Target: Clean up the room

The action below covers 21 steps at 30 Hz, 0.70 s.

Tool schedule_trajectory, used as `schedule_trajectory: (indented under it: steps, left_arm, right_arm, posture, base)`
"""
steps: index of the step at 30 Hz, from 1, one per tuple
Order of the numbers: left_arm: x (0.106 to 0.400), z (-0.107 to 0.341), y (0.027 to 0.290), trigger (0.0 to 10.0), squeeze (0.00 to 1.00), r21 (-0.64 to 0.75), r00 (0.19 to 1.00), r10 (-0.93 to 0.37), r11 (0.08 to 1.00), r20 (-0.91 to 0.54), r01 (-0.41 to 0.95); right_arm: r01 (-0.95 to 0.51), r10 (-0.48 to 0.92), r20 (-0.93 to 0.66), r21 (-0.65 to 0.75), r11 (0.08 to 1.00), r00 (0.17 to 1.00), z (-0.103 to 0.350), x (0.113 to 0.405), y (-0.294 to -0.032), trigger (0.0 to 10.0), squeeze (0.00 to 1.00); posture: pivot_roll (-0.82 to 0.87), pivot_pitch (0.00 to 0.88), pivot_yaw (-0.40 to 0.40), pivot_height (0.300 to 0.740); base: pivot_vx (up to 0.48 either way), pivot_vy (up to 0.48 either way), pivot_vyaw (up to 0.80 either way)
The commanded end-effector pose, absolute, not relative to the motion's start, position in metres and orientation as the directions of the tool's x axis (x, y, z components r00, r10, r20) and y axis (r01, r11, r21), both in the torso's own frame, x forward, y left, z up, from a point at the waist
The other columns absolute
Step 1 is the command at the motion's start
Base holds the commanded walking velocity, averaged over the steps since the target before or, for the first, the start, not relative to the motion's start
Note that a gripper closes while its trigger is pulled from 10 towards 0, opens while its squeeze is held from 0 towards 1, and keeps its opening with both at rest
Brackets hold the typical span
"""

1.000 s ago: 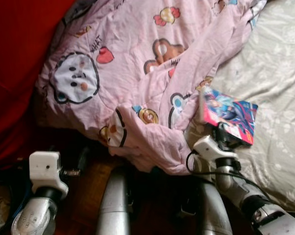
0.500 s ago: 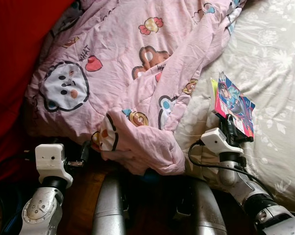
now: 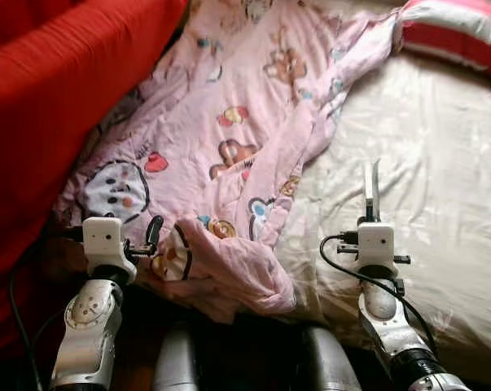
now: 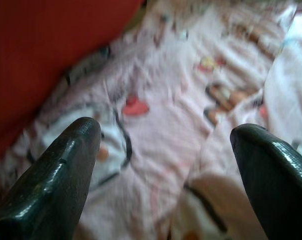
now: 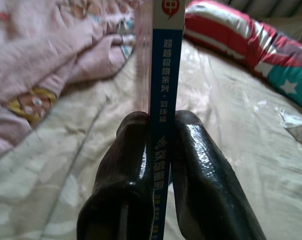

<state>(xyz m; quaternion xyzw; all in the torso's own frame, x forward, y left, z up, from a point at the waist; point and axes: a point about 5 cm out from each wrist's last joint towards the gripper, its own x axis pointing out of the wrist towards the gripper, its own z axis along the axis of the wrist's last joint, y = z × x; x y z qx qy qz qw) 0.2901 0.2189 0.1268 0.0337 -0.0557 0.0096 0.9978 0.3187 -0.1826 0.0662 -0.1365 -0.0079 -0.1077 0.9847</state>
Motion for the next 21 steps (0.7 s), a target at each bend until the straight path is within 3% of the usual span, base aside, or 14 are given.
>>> schedule_trajectory:
  steps: [1,5,12,21]
  left_arm:
    - [0.291,0.123,0.223,10.0,0.0,0.074,0.994,0.025,0.997,0.108,-0.033]
    - [0.3,0.123,0.222,10.0,0.0,0.07,0.992,0.017,0.997,0.127,-0.026]
    - [0.305,0.124,0.218,10.0,0.0,0.054,0.99,0.0,0.999,0.143,-0.007]
    - [0.309,0.122,0.209,10.0,0.0,0.037,0.987,-0.022,0.999,0.157,0.016]
  right_arm:
    - [0.22,-0.207,0.08,-0.232,0.948,0.975,0.075,0.322,-0.184,10.0,0.0]
    - [0.154,-0.135,0.134,-0.147,0.977,0.982,0.092,0.327,-0.178,10.0,0.0]
    - [0.177,-0.172,0.126,-0.029,0.984,0.977,0.089,0.319,-0.185,10.0,0.0]
    - [0.215,-0.219,0.092,0.045,0.975,0.971,0.084,0.312,-0.194,10.0,0.0]
  posture:
    - [0.07,0.045,-0.009,0.617]
    - [0.05,0.032,0.015,0.617]
    - [0.03,0.039,0.025,0.617]
    - [0.03,0.036,0.024,0.667]
  base:
    - [0.0,0.0,0.0]
    - [0.0,0.0,0.0]
    - [0.0,0.0,0.0]
    - [0.0,0.0,0.0]
